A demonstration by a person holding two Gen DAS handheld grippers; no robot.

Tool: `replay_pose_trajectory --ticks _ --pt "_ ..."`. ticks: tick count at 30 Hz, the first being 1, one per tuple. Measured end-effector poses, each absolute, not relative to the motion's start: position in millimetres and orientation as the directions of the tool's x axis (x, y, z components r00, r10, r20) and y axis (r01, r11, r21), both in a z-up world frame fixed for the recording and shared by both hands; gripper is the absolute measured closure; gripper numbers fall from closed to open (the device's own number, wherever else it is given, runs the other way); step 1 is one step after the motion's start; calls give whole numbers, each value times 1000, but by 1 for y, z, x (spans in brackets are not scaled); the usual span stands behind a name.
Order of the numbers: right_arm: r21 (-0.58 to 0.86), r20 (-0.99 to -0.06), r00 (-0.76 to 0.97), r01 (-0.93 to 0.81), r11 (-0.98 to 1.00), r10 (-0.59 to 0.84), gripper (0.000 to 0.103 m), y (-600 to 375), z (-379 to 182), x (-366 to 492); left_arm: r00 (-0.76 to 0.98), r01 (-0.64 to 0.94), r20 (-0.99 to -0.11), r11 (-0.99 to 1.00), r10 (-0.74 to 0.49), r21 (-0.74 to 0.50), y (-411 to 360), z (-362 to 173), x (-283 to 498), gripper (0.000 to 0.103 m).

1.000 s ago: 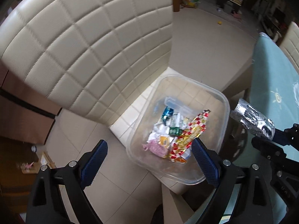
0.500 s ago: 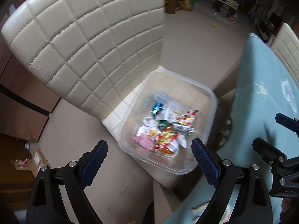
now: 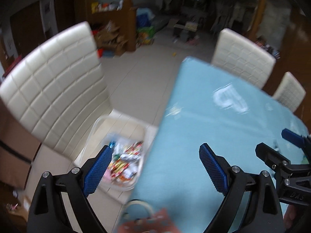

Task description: Collect trash

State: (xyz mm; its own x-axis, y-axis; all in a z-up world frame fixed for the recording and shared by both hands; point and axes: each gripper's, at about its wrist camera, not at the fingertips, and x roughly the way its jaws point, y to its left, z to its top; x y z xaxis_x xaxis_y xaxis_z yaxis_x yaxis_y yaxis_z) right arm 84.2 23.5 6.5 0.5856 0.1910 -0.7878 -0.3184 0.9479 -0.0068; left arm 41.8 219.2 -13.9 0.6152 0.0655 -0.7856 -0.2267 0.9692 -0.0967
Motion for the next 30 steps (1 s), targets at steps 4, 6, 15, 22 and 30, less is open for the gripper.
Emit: replay_pose_trajectory --ticks 4,6,15,22,30 --pt "-8 -710 691 -199 980 135 3 -25 47 56 703 -144 -711 984 28 -104 178 24 32 14" --pt "-13 -685 720 -163 986 110 3 -43 59 46 718 -109 -696 990 13 -95 158 37 30 14" --pt "-9 -597 802 -17 1000 8 3 -105 101 6 806 -46 -591 999 36 -2 92 82 10 14" --pt "-24 -543 839 32 999 -40 3 -124 123 -18 843 -32 -538 999 21 -12 69 111 -4 14" --pt "-62 -510 858 32 998 -59 3 -128 133 -26 880 -17 -474 1000 7 -15 62 129 -17 14"
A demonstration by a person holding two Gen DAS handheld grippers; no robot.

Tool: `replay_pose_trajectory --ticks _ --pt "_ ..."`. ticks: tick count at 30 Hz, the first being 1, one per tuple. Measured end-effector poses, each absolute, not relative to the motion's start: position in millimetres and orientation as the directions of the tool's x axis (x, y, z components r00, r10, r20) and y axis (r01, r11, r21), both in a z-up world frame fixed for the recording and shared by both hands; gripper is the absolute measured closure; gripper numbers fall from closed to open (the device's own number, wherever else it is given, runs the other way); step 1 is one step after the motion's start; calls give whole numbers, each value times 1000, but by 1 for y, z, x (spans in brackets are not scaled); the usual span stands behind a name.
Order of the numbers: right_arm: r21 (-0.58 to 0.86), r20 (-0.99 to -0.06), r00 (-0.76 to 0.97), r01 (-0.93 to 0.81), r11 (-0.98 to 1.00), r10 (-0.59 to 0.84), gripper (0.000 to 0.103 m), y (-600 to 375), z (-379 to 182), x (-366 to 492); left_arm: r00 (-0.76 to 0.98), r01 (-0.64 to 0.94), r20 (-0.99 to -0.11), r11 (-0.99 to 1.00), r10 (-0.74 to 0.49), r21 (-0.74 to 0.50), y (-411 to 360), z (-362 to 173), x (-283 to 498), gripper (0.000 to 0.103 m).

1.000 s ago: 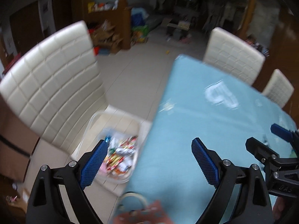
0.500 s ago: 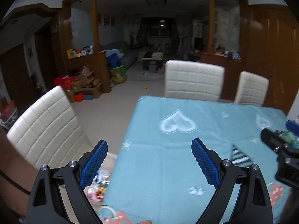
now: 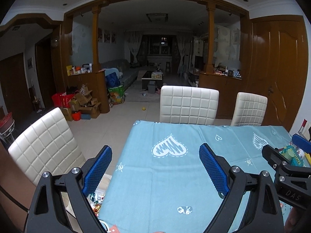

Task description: Collect trash

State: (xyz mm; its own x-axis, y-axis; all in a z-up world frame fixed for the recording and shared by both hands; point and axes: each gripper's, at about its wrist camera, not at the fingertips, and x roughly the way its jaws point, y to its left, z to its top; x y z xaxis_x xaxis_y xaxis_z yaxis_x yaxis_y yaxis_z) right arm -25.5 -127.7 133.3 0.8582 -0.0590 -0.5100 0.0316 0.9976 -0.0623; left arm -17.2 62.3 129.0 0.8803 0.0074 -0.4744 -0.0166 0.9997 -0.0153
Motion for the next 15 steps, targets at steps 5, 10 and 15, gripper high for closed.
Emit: replay_pose_trajectory --ticks 5,10,15 --pt "-59 -504 862 26 998 -53 3 -129 135 -27 883 -18 -470 1000 14 -4 61 130 -18 14" --pt "-58 -504 862 26 998 -52 3 -129 136 -25 883 -18 -469 1000 11 -9 62 131 -16 14" --pt "-57 -512 858 29 998 -54 3 -129 136 -23 883 -5 -470 1000 -1 -11 61 133 -16 14"
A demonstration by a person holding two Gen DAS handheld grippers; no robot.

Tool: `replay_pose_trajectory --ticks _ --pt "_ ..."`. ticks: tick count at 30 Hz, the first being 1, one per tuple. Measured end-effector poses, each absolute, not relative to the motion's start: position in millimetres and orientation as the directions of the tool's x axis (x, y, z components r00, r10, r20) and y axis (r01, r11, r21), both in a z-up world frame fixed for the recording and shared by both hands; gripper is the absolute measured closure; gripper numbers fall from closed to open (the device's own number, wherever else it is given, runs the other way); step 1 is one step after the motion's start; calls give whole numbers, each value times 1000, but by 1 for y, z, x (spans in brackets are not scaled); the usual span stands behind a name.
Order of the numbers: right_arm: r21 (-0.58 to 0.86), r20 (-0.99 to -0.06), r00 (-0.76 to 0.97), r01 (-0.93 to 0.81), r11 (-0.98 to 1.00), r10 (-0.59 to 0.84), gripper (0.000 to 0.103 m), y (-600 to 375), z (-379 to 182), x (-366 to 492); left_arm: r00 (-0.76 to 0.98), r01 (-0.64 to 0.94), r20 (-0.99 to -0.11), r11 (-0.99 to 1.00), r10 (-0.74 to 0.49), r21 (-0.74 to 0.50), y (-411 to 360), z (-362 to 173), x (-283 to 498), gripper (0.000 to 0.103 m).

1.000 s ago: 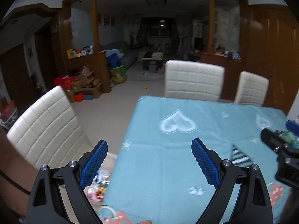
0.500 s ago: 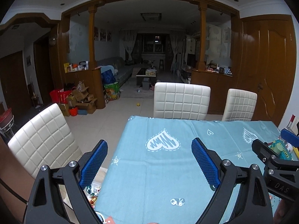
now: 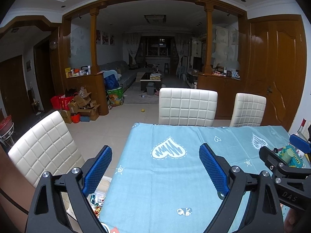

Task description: Collect trash

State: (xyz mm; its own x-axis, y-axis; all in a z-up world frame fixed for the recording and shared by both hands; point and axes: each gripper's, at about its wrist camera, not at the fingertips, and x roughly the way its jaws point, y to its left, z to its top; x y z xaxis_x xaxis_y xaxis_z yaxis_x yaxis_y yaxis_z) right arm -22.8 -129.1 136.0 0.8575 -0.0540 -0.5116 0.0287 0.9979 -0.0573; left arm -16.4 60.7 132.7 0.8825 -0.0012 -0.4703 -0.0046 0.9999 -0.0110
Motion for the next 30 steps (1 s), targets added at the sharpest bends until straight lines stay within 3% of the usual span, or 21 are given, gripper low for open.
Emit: replay_pose_trajectory --ticks 30 --pt "-54 -515 857 10 998 -36 3 -127 132 -21 864 29 -502 999 -37 -24 59 128 -18 14"
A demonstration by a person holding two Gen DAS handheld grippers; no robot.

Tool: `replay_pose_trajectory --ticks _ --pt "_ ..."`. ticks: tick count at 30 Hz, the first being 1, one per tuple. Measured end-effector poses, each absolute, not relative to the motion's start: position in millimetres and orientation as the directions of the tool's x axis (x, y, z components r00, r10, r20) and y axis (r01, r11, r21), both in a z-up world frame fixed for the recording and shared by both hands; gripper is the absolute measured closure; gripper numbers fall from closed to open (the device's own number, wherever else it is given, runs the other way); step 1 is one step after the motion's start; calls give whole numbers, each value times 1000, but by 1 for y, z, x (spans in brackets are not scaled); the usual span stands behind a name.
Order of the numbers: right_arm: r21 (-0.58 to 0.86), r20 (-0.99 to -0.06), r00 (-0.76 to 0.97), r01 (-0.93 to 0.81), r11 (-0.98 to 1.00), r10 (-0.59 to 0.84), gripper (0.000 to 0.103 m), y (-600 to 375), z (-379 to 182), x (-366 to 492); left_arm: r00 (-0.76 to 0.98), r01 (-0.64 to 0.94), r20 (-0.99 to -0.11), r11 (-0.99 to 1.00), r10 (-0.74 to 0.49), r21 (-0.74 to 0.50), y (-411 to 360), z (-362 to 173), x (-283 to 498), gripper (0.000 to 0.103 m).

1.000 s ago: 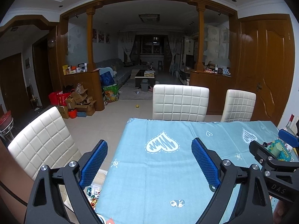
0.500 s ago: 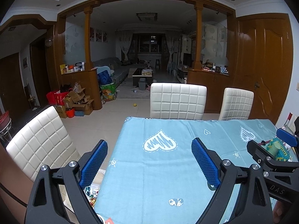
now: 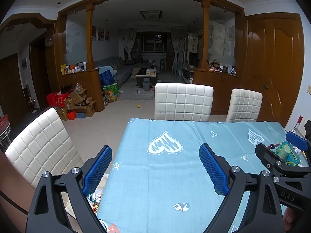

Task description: Collect trash

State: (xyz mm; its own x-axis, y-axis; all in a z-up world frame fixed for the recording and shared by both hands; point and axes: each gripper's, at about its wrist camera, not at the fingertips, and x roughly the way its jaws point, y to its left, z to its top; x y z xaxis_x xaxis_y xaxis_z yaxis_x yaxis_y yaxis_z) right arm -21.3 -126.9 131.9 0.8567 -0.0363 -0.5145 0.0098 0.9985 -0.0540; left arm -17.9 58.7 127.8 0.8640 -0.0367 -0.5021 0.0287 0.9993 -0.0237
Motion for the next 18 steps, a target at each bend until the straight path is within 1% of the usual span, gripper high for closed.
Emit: replay_pose_trajectory --ticks 18 --pt "-38 -537 843 -2 999 -18 3 -129 125 -19 847 20 -531 999 -30 -26 64 122 -17 14"
